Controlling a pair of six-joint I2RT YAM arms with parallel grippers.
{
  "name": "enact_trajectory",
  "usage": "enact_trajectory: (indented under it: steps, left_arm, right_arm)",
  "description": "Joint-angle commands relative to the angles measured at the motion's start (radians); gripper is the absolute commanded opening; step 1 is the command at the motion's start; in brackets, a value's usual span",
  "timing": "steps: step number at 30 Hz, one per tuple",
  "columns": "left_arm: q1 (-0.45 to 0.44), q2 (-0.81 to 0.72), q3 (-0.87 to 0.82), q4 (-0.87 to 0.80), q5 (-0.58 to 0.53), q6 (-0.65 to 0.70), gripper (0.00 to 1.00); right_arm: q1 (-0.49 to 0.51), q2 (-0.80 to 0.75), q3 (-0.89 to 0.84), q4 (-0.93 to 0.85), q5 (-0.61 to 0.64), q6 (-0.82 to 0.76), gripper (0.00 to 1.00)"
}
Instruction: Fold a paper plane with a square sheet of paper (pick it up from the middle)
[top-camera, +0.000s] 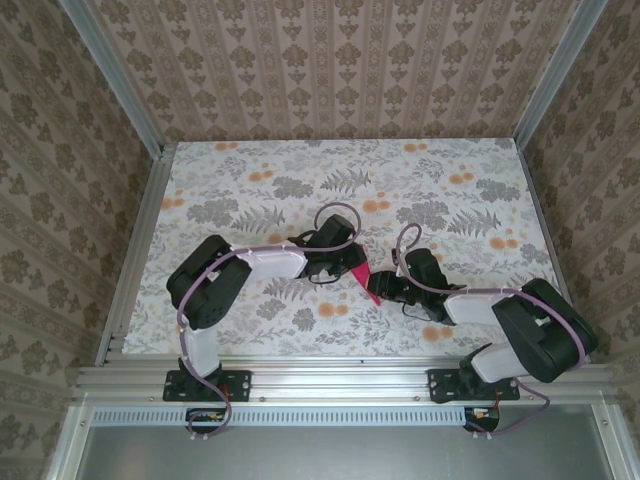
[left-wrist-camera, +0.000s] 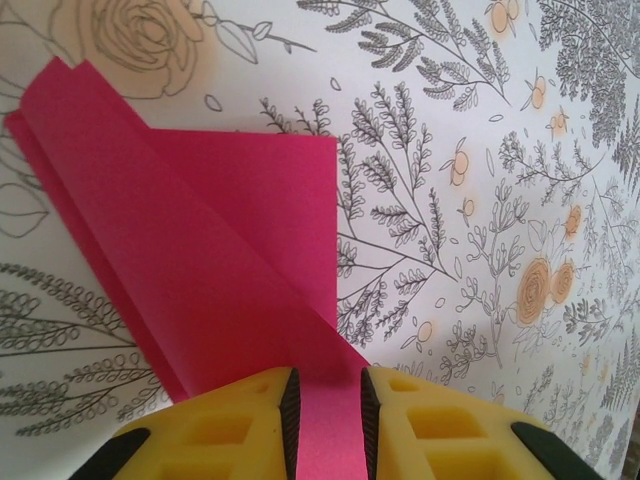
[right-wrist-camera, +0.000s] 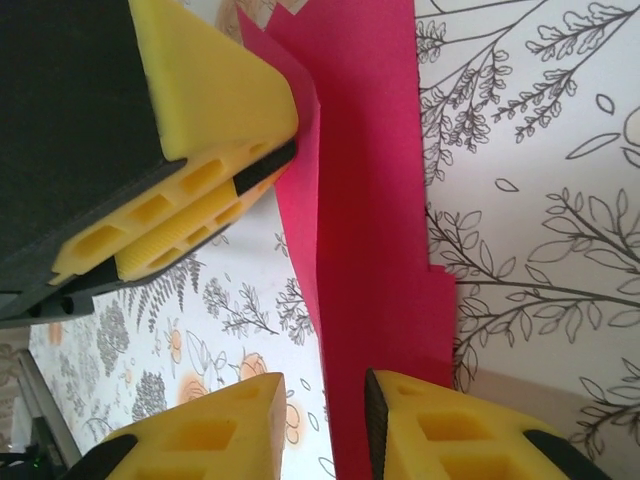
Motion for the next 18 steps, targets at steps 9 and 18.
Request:
enact_trajectory:
  steps: [9,18]
  left_arm:
    - [0.006,0.026,0.029,-0.002,0.024,0.029,0.25]
    - [0.005,0.04,0.042,-0.008,0.037,0.031,0.25]
  right_arm:
    - [-0.005,-0.038,0.069,-0.236,0.056,-0.116,0.25]
    - [-0.005,0.012,0.077,-0.242,0.059,-0.106,0.1]
